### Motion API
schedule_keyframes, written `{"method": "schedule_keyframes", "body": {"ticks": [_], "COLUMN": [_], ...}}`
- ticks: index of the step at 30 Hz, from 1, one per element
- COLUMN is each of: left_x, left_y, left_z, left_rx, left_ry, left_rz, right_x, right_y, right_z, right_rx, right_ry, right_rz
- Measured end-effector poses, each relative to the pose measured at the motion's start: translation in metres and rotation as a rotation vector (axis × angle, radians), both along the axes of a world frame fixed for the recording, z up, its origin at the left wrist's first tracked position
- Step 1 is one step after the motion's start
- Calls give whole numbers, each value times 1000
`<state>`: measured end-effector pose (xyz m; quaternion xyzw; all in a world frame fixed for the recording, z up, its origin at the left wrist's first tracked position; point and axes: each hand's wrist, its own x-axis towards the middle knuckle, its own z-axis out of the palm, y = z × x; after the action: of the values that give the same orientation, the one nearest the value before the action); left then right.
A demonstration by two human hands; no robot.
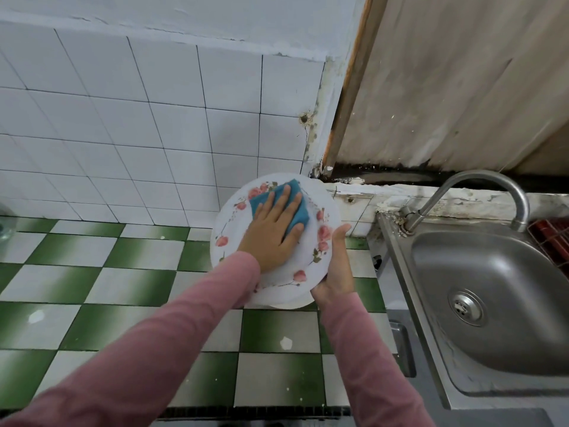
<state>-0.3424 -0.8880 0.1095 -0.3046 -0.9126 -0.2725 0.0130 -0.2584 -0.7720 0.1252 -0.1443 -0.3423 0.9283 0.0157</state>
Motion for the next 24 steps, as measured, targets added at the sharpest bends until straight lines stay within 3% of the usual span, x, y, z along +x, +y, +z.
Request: {"method": "schedule_keyframes", "body": {"ticks": [4, 9, 13, 16, 21, 24], "left_x": [-9, 15, 47, 56, 51, 49], "left_y": [-19, -21, -16, -10, -11, -15], "left_z": [-13, -28, -27, -24, -19, -5], "left_rx": [-62, -74, -30, -7, 372, 547], "left_ry": [-60, -267, -225, -198, -114, -193], "left_rz": [51, 12, -173, -144, 77, 157], "right_x": [1, -10, -24, -39, -58, -58], "right_y": [12, 25, 32, 35, 32, 30], "right_z": [2, -2, 0, 7, 38, 48], "right_rx": [5, 41, 62, 85, 174, 337], "right_ry": [25, 2, -33, -110, -194, -199], "right_rz": [-49, -110, -139, -80, -34, 29]}}
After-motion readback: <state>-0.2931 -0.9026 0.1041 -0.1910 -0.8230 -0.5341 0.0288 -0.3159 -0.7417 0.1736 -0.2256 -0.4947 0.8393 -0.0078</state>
